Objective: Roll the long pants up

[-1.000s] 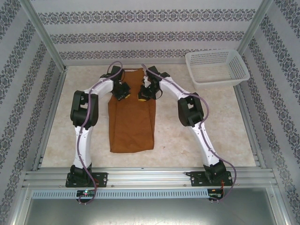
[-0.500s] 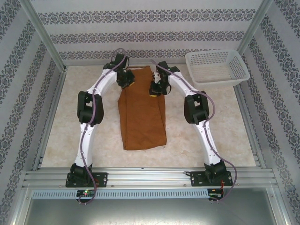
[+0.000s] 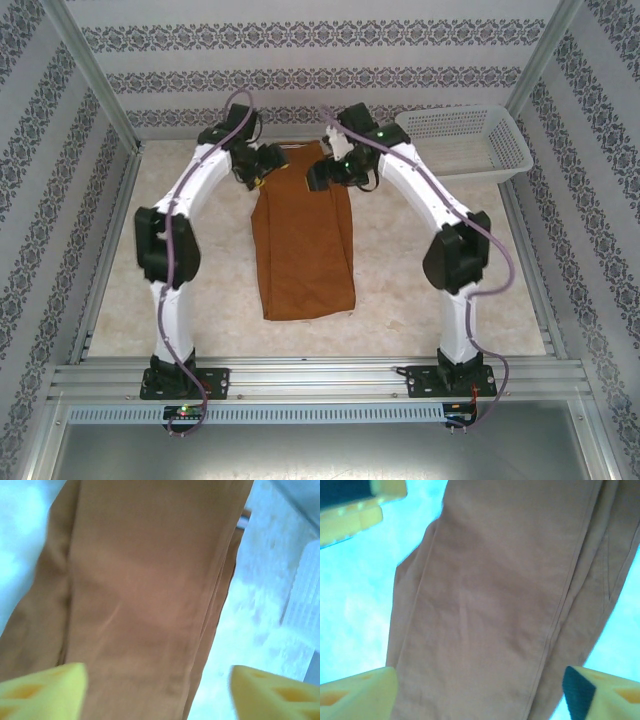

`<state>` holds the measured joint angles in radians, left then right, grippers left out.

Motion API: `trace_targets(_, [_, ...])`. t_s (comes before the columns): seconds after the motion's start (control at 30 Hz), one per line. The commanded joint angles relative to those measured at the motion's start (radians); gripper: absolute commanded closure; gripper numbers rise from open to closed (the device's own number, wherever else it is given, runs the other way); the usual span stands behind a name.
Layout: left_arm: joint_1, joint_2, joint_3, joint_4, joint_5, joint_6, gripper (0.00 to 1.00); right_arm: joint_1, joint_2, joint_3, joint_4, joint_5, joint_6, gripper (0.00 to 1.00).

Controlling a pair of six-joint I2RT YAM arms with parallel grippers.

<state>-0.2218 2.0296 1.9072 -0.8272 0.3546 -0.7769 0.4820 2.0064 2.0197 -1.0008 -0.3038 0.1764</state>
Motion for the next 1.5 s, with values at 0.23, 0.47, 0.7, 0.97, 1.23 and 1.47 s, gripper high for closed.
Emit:
trace_targets(0.23, [-0.085, -0.572, -0.751, 0.244, -0.039, -0.04, 0.0, 0.418, -0.405, -0.706, 0.185, 0.599, -0.15, 0.03])
trace_targets(0.47, [-0.188, -0.86, -1.021, 0.221, -0.224, -0.167, 0.0, 0.526, -0.515, -0.951, 0.279, 0.747, -0.173, 0.07])
trace_targets(0.7, [-0.196, -1.07, -1.243, 0.279, -0.263, -0.343, 0.13, 0.586, -0.565, -1.032, 0.288, 0.785, -0.17, 0.07])
trace_targets(0.97, [-0.197, -1.102, -1.245, 0.218, -0.297, -0.382, 0.0, 0.678, -0.526, -1.081, 0.302, 0.808, -0.143, 0.08])
trace_targets(1.23, [-0.196, -1.114, -1.271, 0.254, -0.297, -0.415, 0.0, 0.717, -0.448, -1.117, 0.347, 0.839, -0.158, 0.08])
trace_targets(1.47, [-0.196, -1.06, -1.236, 0.265, -0.283, -0.407, 0.0, 0.708, -0.332, -1.077, 0.401, 0.867, -0.23, 0.14])
